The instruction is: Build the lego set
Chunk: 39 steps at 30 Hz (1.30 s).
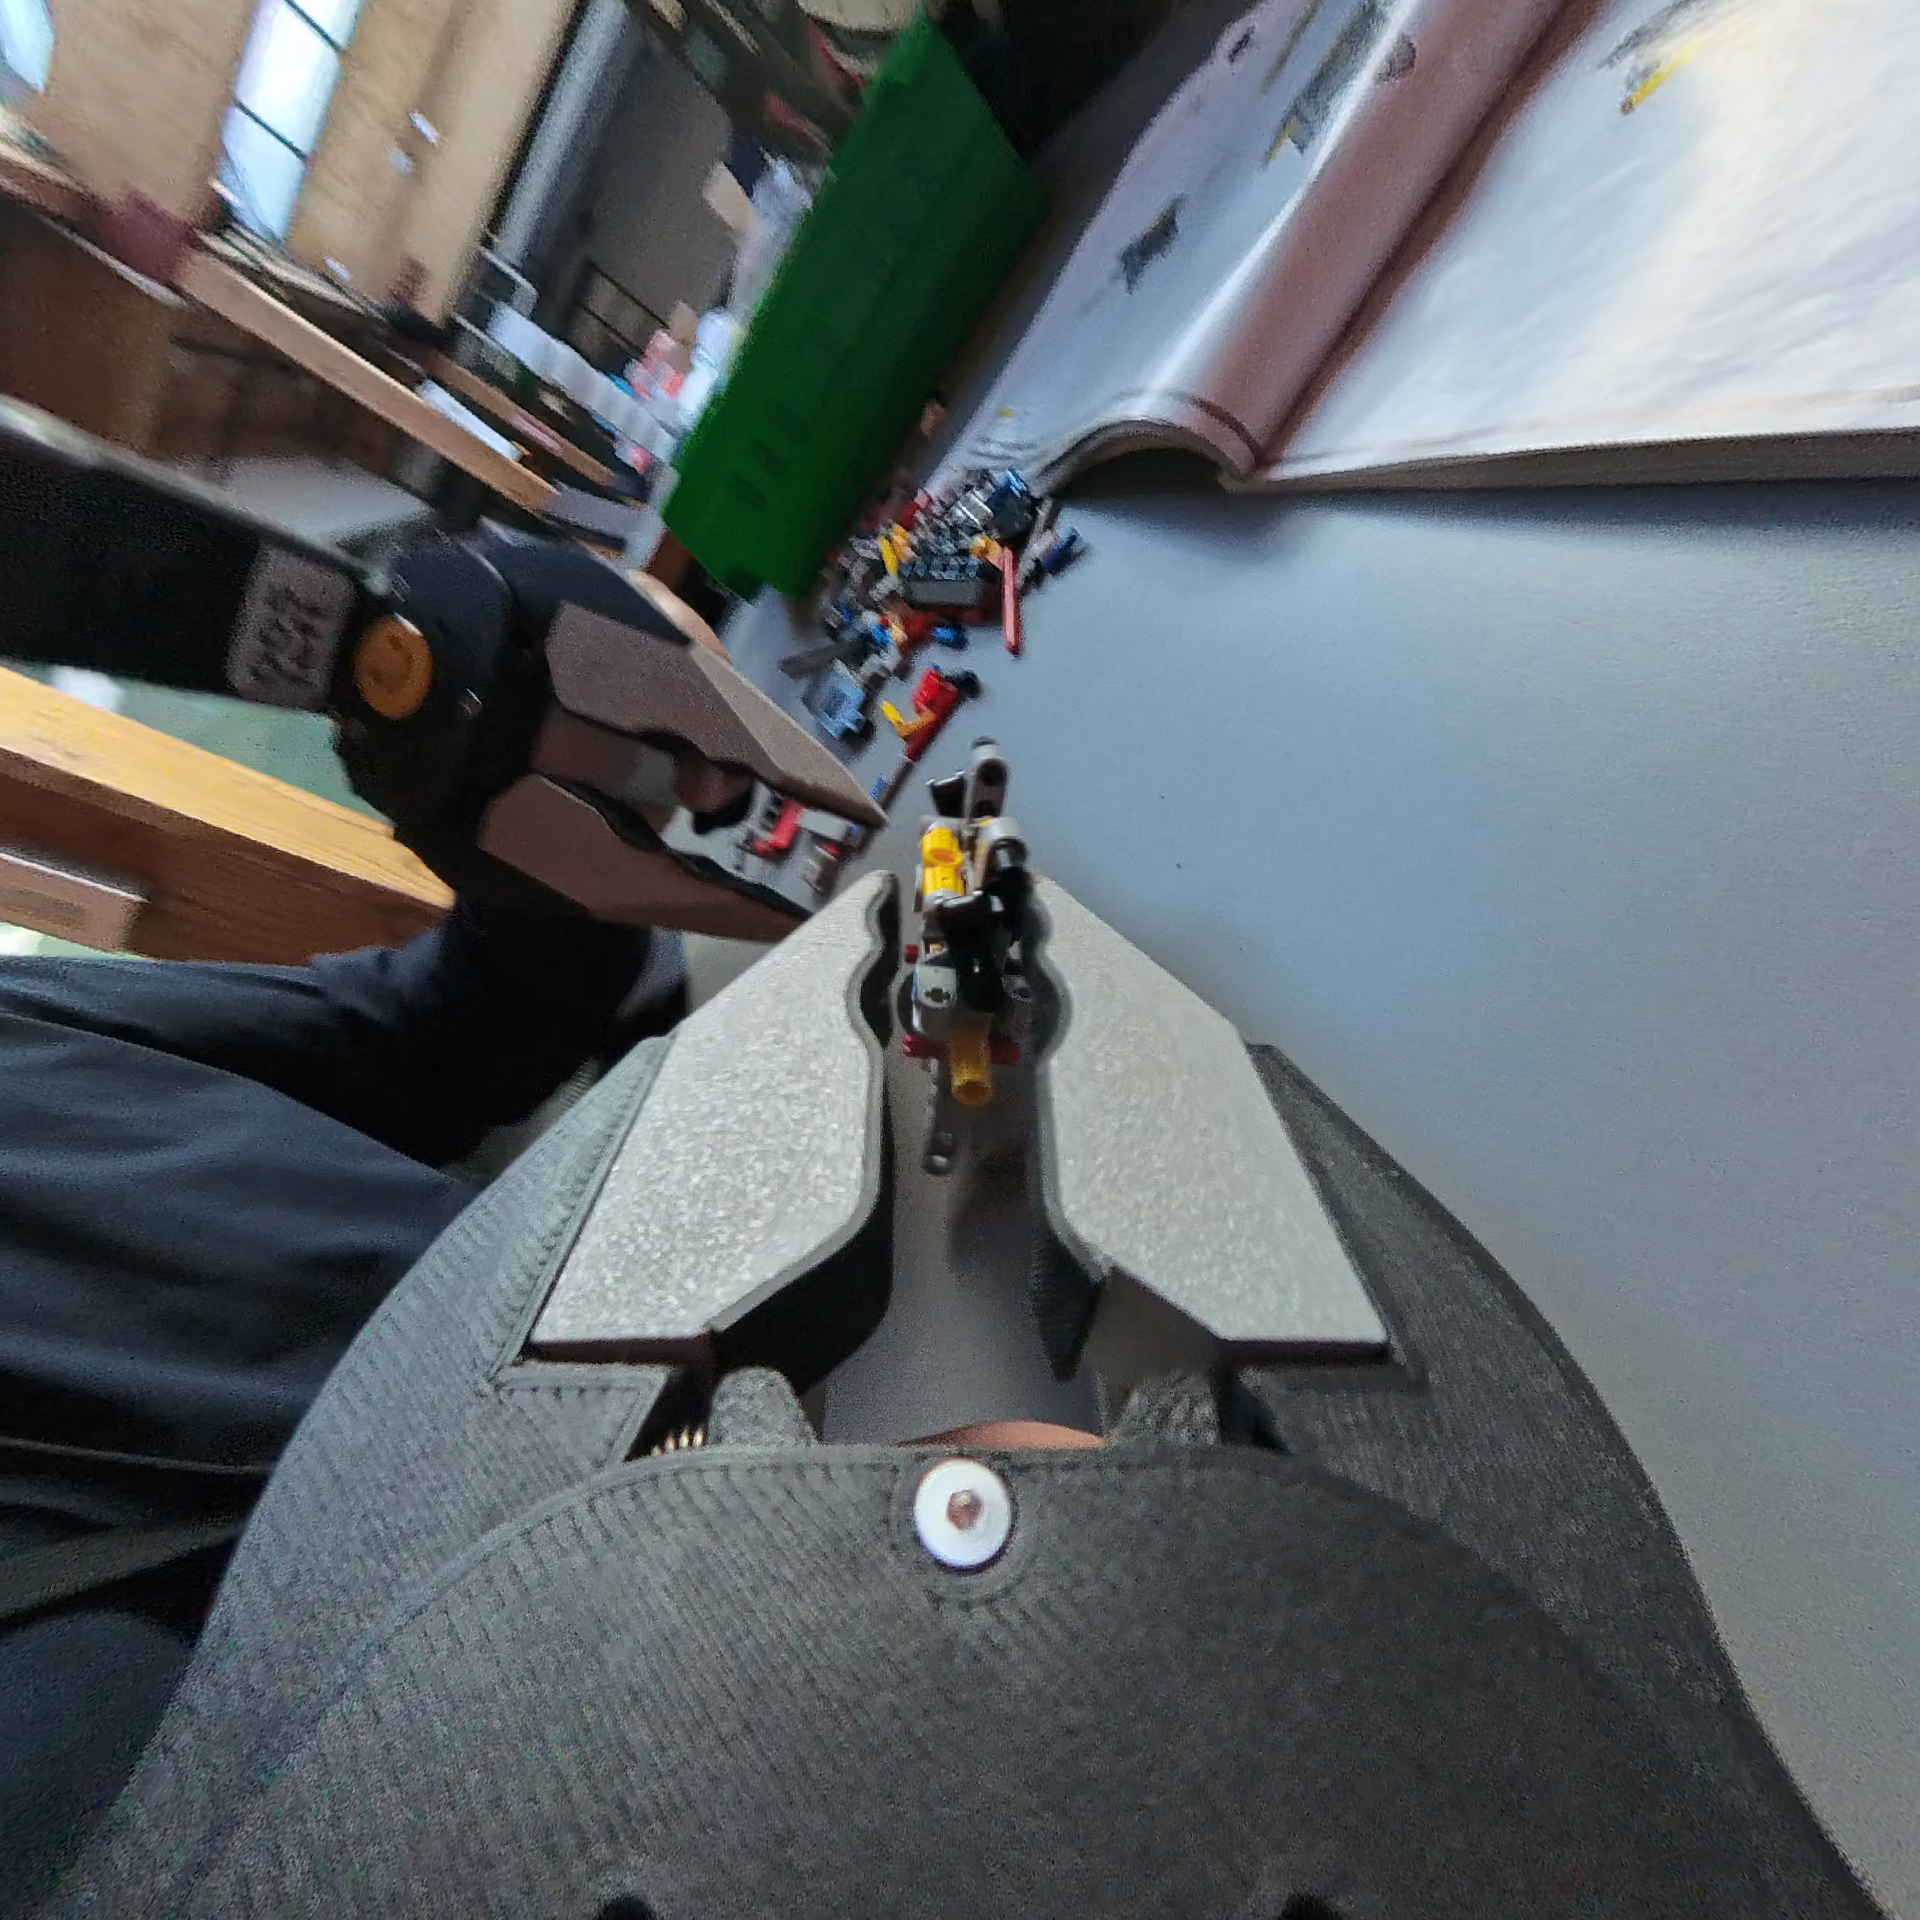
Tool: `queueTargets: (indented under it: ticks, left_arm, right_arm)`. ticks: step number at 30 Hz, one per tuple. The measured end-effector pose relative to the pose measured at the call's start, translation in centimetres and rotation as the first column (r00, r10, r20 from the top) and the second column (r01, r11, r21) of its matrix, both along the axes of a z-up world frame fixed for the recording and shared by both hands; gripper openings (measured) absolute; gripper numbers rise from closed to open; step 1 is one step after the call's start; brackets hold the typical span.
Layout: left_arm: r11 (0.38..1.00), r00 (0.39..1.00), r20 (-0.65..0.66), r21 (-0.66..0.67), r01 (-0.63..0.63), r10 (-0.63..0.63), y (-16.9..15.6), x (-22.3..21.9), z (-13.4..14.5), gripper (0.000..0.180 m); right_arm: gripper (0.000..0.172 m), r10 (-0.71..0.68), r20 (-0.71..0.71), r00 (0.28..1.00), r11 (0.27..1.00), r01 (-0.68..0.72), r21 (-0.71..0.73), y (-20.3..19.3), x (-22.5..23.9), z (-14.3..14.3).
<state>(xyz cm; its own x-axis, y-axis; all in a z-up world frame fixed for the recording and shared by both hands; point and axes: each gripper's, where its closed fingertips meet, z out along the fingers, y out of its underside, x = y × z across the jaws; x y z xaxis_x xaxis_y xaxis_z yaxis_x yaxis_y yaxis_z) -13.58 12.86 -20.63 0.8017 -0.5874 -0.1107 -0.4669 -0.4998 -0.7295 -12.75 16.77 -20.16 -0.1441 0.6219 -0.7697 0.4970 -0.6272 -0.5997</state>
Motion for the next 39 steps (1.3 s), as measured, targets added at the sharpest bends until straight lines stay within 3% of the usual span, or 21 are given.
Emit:
queueTargets:
  ticks: [2, 5, 8, 13, 15, 20, 24, 29, 32, 36, 39]
  left_arm:
    - [0.999, 0.998, 0.058, -0.013, -0.037, 0.037, -0.2, -0.8, 0.4, 0.023]
    - [0.996, 0.986, 0.16, 0.068, -0.065, 0.053, -0.4, -1.9, 3.0, 0.013]
    - [0.986, 0.973, 0.217, 0.126, -0.108, 0.079, -0.8, -3.7, 5.1, 0.016]
    - [0.964, 0.933, 0.33, 0.166, -0.207, 0.143, -1.1, -6.7, 8.5, 0.023]
    - [0.953, 0.917, 0.356, 0.17, -0.251, 0.179, -0.6, -7.9, 10.1, 0.03]
    - [0.959, 0.907, 0.379, 0.135, -0.249, 0.182, 2.4, -8.2, 12.6, 0.041]
    - [0.986, 0.926, 0.355, 0.059, -0.156, 0.125, 6.6, -5.3, 10.9, 0.042]
    - [0.993, 0.979, 0.197, -0.111, -0.035, 0.057, 12.6, -2.2, 5.0, 0.043]
    - [0.977, 0.983, 0.181, -0.21, 0.019, 0.02, 15.8, -0.4, 2.4, 0.046]
    - [0.97, 0.989, 0.147, -0.235, 0.054, -0.02, 19.9, 1.4, 0.8, 0.048]
    - [0.973, 0.992, 0.127, -0.226, 0.054, -0.025, 23.0, 2.6, 0.2, 0.057]
  right_arm:
    - [0.04, 0.0, 0.057, 0.998, 0.994, -0.007, 0.111, -0.1, 0.4, -0.8]
    - [0.062, -0.055, 0.093, 0.994, 0.957, 0.026, 0.288, 1.0, 1.7, -0.7]
    - [0.065, -0.084, 0.072, 0.994, 0.921, 0.05, 0.387, 1.6, 3.7, 1.0]
    - [0.076, -0.214, -0.084, 0.973, 0.858, 0.229, 0.461, 2.6, 8.1, 5.5]
    - [0.078, -0.268, -0.147, 0.952, 0.809, 0.305, 0.502, 3.0, 10.0, 7.0]
    - [0.079, -0.402, -0.138, 0.905, 0.715, 0.404, 0.57, 4.6, 13.8, 8.2]
    - [0.075, -0.436, -0.177, 0.882, 0.7, 0.456, 0.549, 5.1, 14.4, 9.1]
    - [0.07, -0.432, -0.185, 0.883, 0.687, 0.455, 0.567, 6.1, 13.8, 7.7]
    - [0.067, -0.427, -0.204, 0.881, 0.685, 0.462, 0.564, 6.7, 13.7, 6.8]
    - [0.064, -0.419, -0.228, 0.879, 0.673, 0.469, 0.572, 7.7, 14.1, 5.3]
    - [0.063, -0.434, -0.263, 0.862, 0.614, 0.496, 0.614, 9.2, 14.7, 4.5]
